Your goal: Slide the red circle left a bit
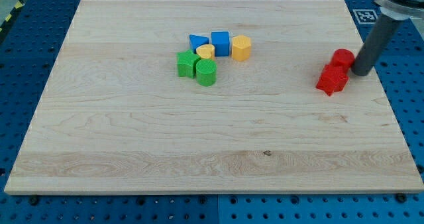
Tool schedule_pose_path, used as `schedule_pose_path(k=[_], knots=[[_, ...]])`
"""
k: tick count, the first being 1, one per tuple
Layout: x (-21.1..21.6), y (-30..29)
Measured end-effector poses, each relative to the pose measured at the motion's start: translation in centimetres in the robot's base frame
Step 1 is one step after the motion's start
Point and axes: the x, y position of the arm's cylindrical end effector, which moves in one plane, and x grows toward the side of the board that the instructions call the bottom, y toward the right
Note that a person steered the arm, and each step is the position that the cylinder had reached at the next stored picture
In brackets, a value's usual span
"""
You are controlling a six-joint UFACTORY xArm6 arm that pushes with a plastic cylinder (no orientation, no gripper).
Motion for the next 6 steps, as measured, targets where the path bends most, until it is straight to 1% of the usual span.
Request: schedule_pose_path(k=[1, 2, 3, 5, 6], knots=[[-1.4, -1.4], [-1.4, 2.8], [-3.1, 8.3], [-2.6, 8.3], [-1.5, 5.2]])
